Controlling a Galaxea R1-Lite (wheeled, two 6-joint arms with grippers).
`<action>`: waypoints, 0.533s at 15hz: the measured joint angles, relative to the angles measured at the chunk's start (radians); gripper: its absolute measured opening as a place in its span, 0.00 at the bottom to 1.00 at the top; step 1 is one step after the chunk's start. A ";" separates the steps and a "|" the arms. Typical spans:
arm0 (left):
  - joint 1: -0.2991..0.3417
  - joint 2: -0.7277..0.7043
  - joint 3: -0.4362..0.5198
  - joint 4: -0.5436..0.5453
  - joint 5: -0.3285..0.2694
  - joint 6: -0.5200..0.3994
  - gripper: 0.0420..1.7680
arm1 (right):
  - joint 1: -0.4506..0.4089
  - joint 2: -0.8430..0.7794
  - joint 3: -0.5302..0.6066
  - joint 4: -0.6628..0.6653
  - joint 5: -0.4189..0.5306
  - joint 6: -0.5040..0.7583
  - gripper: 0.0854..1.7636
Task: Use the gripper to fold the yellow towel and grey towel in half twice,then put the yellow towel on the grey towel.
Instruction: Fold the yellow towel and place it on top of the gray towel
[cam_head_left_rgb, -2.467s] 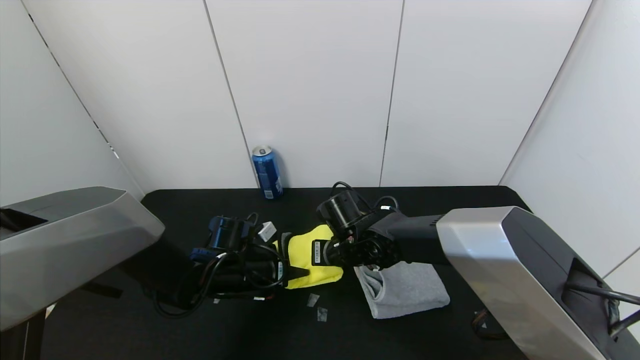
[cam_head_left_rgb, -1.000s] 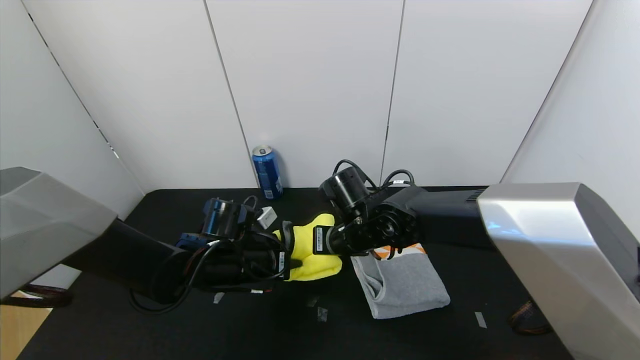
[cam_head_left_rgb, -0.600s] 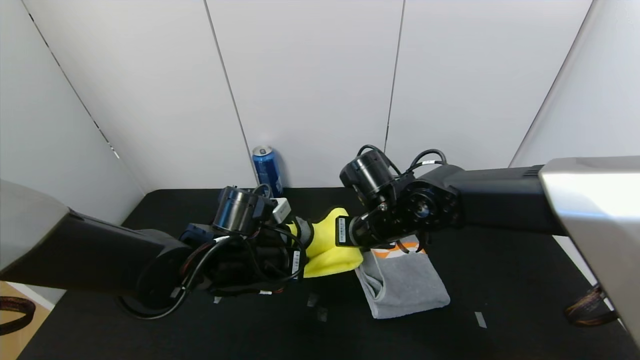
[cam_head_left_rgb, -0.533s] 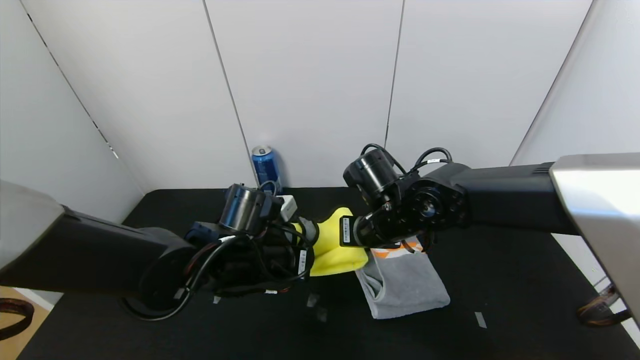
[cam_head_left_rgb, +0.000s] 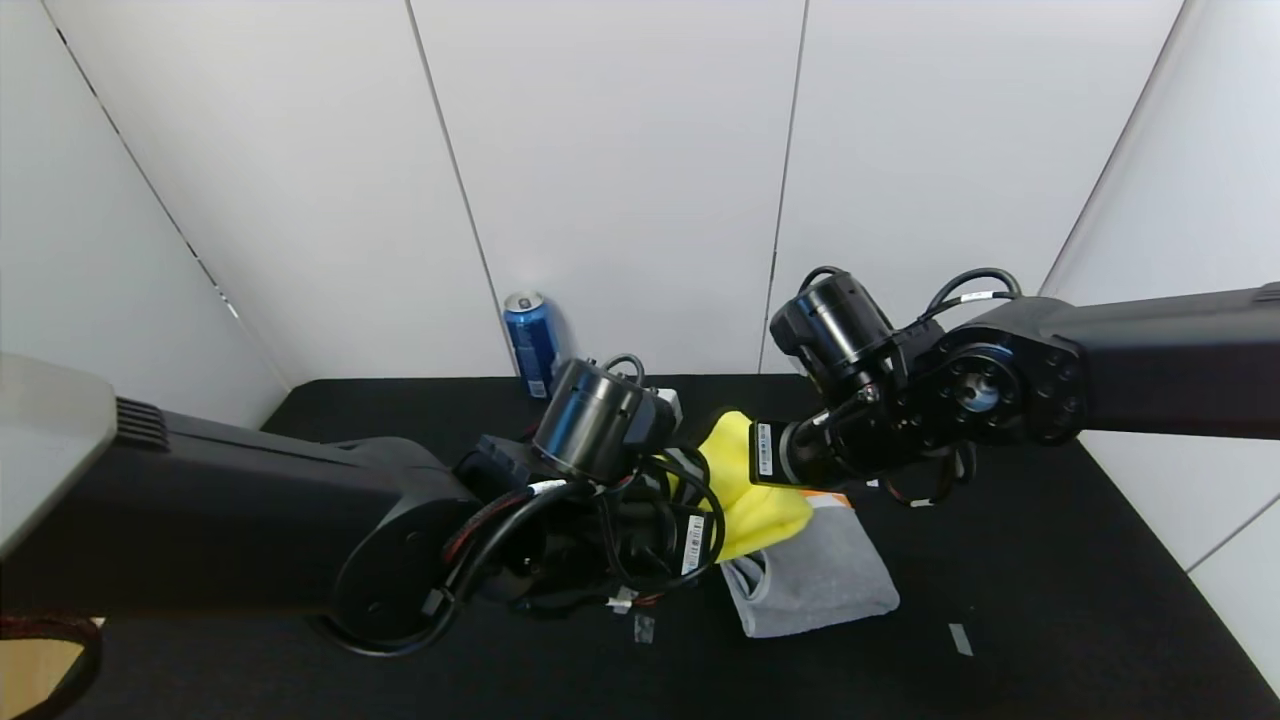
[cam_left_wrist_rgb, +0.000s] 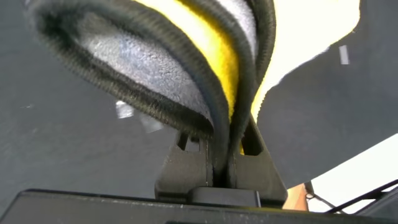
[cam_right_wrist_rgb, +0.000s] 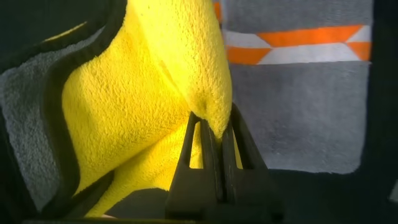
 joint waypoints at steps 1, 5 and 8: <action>-0.017 0.009 -0.014 0.003 0.007 0.000 0.09 | -0.009 -0.013 0.014 0.000 0.000 0.001 0.03; -0.059 0.062 -0.080 0.030 0.019 0.000 0.09 | -0.050 -0.041 0.055 -0.002 0.000 0.000 0.03; -0.070 0.113 -0.148 0.046 0.036 0.000 0.09 | -0.095 -0.053 0.087 -0.005 0.004 -0.008 0.03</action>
